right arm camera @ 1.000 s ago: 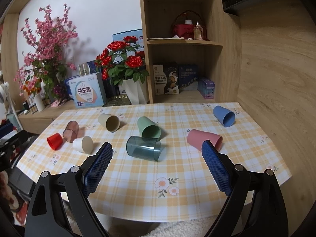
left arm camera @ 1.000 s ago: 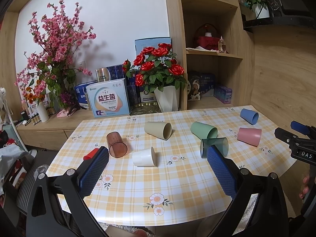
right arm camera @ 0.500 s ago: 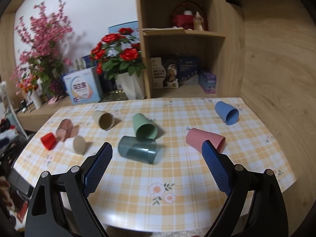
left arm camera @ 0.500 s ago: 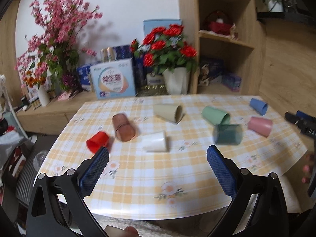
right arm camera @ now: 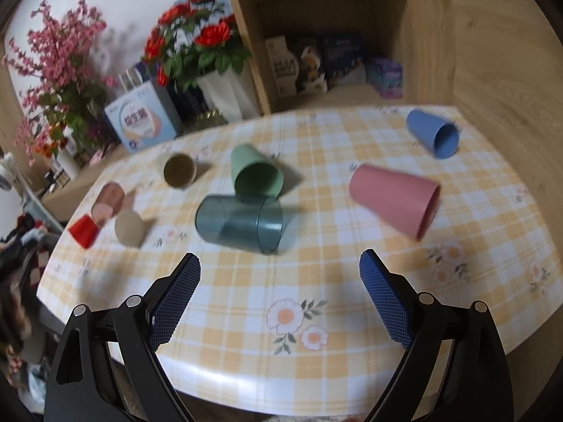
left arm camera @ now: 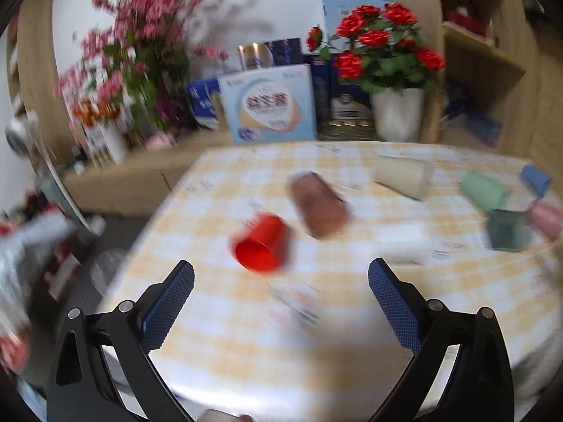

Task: Flip cup upside down
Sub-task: 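Reach the left gripper to the red cup lying on its side and grasp it, then lift the red cup with the left gripper, carry it toward the right gripper, release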

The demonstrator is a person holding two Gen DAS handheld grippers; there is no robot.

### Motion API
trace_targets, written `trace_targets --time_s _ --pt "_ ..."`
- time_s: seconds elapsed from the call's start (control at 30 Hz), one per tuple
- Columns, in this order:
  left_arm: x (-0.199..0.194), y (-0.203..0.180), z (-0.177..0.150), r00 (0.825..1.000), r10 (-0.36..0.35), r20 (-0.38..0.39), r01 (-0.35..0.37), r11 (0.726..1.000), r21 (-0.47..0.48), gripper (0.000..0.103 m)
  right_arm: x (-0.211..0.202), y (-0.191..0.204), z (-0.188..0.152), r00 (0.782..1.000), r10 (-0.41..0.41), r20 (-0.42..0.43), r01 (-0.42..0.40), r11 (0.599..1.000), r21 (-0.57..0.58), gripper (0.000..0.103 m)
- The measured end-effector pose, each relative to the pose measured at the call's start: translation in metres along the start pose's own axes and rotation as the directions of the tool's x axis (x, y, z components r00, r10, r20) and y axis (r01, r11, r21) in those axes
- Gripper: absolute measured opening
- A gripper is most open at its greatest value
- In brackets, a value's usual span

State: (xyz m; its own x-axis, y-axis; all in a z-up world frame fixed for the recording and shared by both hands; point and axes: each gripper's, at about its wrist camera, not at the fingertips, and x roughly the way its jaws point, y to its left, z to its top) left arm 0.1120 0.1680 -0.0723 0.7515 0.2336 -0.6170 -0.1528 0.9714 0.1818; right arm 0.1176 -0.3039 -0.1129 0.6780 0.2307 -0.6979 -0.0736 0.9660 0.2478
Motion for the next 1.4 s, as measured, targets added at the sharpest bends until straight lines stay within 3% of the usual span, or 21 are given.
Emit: trace_targets --time_s 0.07,0.13,0.3,0.4,0.53,0.6,0.77,0.87,0.97,1.03,1.1,1.13,1.23,1.4 --pt "0.023 0.012 0.014 0.999 0.02 -0.04 -0.018 0.999 0.036 0.089 0.008 -0.002 -0.001 0.999 0.037 -0.031 -0.036 0.999 0.03 0.089" --pt "0.052 0.03 0.03 0.995 -0.023 -0.099 0.026 0.999 0.028 0.078 0.015 -0.004 -0.001 0.998 0.036 -0.042 -0.034 0.998 0.05 0.089" --pt "0.096 0.05 0.058 0.977 -0.127 -0.169 0.124 0.992 -0.026 0.078 0.024 -0.008 0.001 0.998 0.026 -0.057 -0.022 0.997 0.068 0.089" --pt "0.121 0.047 0.06 0.968 -0.114 -0.222 0.116 0.993 -0.004 0.077 0.029 -0.012 0.005 0.997 0.021 -0.071 -0.015 0.997 0.079 0.089" --pt "0.143 0.042 0.058 0.967 -0.121 -0.224 0.129 0.991 0.022 0.077 0.033 -0.016 0.009 0.997 0.015 -0.079 -0.008 0.996 0.087 0.089" --pt "0.155 0.038 0.054 0.955 -0.15 -0.256 0.163 0.986 0.031 0.077 0.036 -0.016 0.011 0.997 0.01 -0.081 -0.003 0.996 0.085 0.089" --pt "0.187 0.042 0.036 0.904 -0.214 -0.371 0.209 0.976 -0.053 0.077 0.039 -0.017 0.019 0.998 0.013 -0.068 -0.006 0.996 0.091 0.089" --pt "0.197 0.043 0.027 0.881 -0.24 -0.409 0.229 0.97 -0.077 0.077 0.04 -0.016 0.022 0.998 0.013 -0.062 -0.007 0.996 0.088 0.089" --pt "0.2 0.043 0.026 0.872 -0.255 -0.419 0.24 0.967 -0.089 0.075 0.044 -0.016 0.021 0.997 0.016 -0.073 -0.01 0.996 0.091 0.089" --pt "0.203 0.041 0.024 0.86 -0.264 -0.437 0.248 0.964 -0.095 0.066 0.047 -0.016 0.019 0.996 0.023 -0.083 -0.014 0.995 0.102 0.089" --pt "0.21 0.038 0.019 0.836 -0.259 -0.484 0.235 0.966 -0.112 0.057 0.047 -0.017 0.017 0.996 0.032 -0.085 -0.022 0.993 0.114 0.089" --pt "0.211 0.039 0.017 0.832 -0.259 -0.491 0.222 0.966 -0.134 0.057 0.047 -0.017 0.017 0.996 0.034 -0.083 -0.024 0.993 0.116 0.089" --pt "0.209 0.044 0.013 0.825 -0.303 -0.477 0.218 0.949 -0.225 0.056 0.044 -0.017 0.016 0.997 0.036 -0.074 -0.027 0.992 0.122 0.089" --pt "0.184 0.055 0.003 0.839 -0.316 -0.443 0.183 0.931 -0.316 0.056 0.038 -0.022 0.017 0.998 0.045 -0.053 -0.038 0.99 0.135 0.089"
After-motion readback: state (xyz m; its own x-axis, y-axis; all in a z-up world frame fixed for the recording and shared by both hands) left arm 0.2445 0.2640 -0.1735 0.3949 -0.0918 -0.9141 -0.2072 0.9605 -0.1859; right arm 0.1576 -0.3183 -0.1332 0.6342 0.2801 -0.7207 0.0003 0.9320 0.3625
